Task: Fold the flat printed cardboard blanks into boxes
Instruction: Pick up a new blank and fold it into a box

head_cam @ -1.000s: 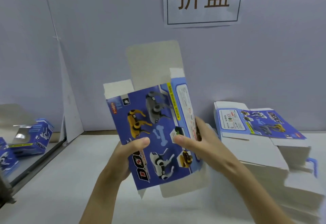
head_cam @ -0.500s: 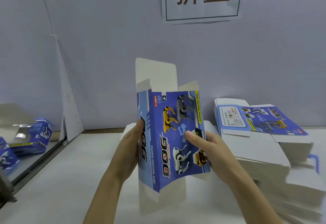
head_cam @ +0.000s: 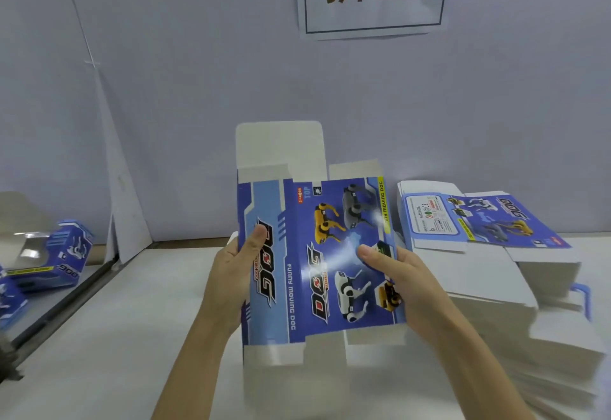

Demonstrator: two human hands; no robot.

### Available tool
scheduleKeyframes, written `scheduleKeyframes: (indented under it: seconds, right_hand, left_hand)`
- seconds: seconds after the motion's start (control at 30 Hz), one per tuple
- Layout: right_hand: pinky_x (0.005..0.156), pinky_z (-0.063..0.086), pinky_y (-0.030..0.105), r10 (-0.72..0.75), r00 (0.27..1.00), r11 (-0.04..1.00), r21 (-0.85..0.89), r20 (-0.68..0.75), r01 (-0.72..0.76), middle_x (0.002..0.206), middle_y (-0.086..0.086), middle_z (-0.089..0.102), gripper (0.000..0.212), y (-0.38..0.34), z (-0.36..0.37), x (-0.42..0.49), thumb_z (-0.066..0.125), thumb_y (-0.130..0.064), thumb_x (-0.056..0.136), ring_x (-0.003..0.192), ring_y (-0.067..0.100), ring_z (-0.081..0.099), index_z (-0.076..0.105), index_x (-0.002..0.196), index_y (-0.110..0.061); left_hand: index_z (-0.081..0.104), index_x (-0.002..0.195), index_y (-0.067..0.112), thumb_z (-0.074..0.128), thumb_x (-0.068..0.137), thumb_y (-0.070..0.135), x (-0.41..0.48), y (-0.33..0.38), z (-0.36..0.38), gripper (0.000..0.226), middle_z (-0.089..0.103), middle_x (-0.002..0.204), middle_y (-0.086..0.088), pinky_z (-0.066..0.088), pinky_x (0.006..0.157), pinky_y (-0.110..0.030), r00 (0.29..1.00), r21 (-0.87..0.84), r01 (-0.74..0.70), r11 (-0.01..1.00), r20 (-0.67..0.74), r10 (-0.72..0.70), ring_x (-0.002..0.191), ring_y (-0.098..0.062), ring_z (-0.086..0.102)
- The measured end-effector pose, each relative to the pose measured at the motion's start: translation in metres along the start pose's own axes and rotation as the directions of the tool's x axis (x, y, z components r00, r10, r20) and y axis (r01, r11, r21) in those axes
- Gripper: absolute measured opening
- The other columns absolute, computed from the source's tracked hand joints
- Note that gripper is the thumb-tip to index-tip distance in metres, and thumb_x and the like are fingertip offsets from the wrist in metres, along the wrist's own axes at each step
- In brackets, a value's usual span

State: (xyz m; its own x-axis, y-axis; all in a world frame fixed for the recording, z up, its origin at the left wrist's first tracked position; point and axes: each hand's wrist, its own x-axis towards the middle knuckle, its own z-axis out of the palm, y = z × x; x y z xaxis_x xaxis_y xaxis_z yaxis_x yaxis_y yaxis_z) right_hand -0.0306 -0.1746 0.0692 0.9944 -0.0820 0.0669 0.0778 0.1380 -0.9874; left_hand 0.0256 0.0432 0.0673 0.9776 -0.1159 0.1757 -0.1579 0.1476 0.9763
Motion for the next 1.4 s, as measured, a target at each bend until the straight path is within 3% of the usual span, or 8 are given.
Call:
scheduleKeyframes:
  seconds: [0.37,0.53,0.77,0.93,1.03,1.17,1.3,1.4]
  right_hand:
    - [0.044,0.05,0.017,0.076,0.991,0.995,0.051,0.108,-0.081,0.055,0.004,0.069,0.032,-0.012,0.0,0.002,0.065,-0.015,0.081,0.047,0.011,0.067,0.073,0.05,-0.011]
    - [0.049,0.05,0.014,0.009,0.997,0.997,-0.076,0.082,-0.003,0.076,-0.002,0.076,0.034,-0.008,-0.005,-0.008,0.064,-0.042,0.074,0.066,0.011,0.073,0.066,0.093,-0.014]
    - [0.064,0.049,0.006,-0.242,0.944,0.935,-0.206,0.226,0.289,0.094,-0.026,0.071,0.056,-0.02,0.003,-0.018,0.076,-0.044,0.065,0.089,-0.006,0.067,0.051,0.114,-0.034]
    - [0.077,0.055,0.027,-0.479,0.856,0.869,-0.027,0.194,0.493,0.107,0.005,0.071,0.068,-0.025,-0.004,-0.02,0.078,-0.023,0.063,0.096,0.022,0.071,0.054,0.126,-0.02]
    - [0.073,0.055,0.022,-0.498,0.853,0.859,-0.044,0.158,0.51,0.11,-0.004,0.071,0.076,-0.026,-0.005,-0.02,0.083,-0.022,0.058,0.094,0.012,0.07,0.053,0.127,-0.02]
    - [0.076,0.058,0.035,-0.532,0.831,0.831,-0.088,0.16,0.549,0.121,0.0,0.066,0.084,-0.026,-0.001,-0.02,0.083,-0.027,0.065,0.105,0.022,0.068,0.04,0.137,-0.033]
    - [0.08,0.059,0.038,-0.637,0.759,0.737,-0.183,0.135,0.651,0.135,-0.001,0.053,0.091,-0.032,0.001,-0.023,0.078,-0.033,0.071,0.108,0.023,0.067,0.024,0.142,-0.052]
    - [0.081,0.058,0.049,-0.657,0.738,0.717,-0.178,0.152,0.674,0.132,-0.005,0.056,0.085,-0.032,0.002,-0.026,0.075,-0.033,0.073,0.11,0.023,0.066,0.03,0.145,-0.043]
  left_hand:
    - [0.068,0.101,0.016,0.057,0.067,0.064,-0.005,-0.004,0.013,0.06,0.075,0.091,-0.012,0.058,0.055,-0.032,0.997,-0.115,0.057,0.992,0.054,-0.051,0.069,-0.026,0.073]
    - [0.06,0.111,0.016,0.054,0.073,0.061,-0.006,0.003,0.013,0.06,0.075,0.095,-0.005,0.057,0.056,-0.023,0.999,0.043,-0.053,0.998,0.007,0.053,0.076,-0.018,0.074]
    - [0.047,0.123,0.035,0.085,0.043,0.056,-0.02,0.027,0.013,0.092,0.069,0.113,0.008,0.059,0.069,-0.025,0.94,0.131,-0.216,0.968,0.295,0.171,0.1,-0.016,0.069]
    - [0.045,0.126,0.031,0.093,0.042,0.049,-0.027,0.034,0.0,0.098,0.07,0.113,0.008,0.058,0.069,-0.026,0.886,0.122,-0.266,0.956,0.421,0.193,0.101,-0.019,0.07]
    - [0.039,0.137,0.031,0.086,0.055,0.029,-0.03,0.037,0.001,0.094,0.069,0.118,0.005,0.058,0.07,-0.027,0.872,0.106,-0.316,0.943,0.424,0.245,0.103,-0.021,0.069]
    - [0.016,0.149,0.045,0.079,0.067,0.052,-0.037,0.043,0.014,0.104,0.057,0.134,0.004,0.059,0.077,-0.037,0.845,0.08,-0.486,0.87,0.294,0.446,0.112,-0.024,0.065]
    - [0.029,0.148,0.015,0.071,0.073,0.05,-0.041,0.042,0.018,0.092,0.066,0.119,0.006,0.058,0.064,-0.024,0.83,0.152,-0.529,0.835,0.3,0.471,0.105,-0.018,0.068]
    - [0.034,0.145,0.028,0.066,0.075,0.04,-0.043,0.043,0.016,0.078,0.063,0.121,-0.003,0.058,0.065,-0.025,0.807,0.132,-0.559,0.818,0.312,0.501,0.109,-0.021,0.065]
